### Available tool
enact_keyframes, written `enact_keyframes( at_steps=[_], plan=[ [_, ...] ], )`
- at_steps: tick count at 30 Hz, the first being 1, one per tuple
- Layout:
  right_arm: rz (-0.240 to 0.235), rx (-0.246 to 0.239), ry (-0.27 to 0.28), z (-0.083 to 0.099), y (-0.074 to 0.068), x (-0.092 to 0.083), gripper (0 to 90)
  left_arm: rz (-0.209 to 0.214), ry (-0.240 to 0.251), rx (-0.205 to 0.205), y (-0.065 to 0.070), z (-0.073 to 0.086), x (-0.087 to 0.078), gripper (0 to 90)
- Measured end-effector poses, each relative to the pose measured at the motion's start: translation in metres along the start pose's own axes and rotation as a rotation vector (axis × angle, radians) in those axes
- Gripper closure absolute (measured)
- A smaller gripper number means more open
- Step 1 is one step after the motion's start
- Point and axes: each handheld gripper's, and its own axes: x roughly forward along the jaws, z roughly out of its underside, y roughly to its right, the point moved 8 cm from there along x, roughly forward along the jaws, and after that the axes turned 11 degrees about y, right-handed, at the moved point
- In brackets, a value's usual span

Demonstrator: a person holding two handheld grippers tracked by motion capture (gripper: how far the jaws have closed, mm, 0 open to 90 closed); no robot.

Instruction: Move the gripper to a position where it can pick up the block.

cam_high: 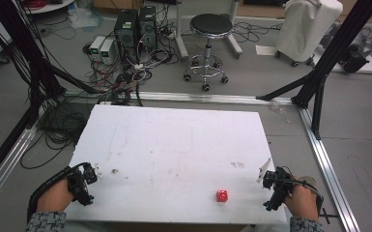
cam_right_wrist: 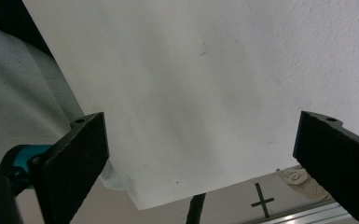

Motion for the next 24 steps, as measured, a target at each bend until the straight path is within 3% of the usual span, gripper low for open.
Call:
enact_keyframes(
  at_steps=[24],
  plan=[
    [0.013, 0.0, 0.004, -0.0039, -0.0002, -0.0013, 2.6, -0.009, 0.007, 0.01, 0.0013, -0.0033, -0.0007, 22.1]
  ],
)
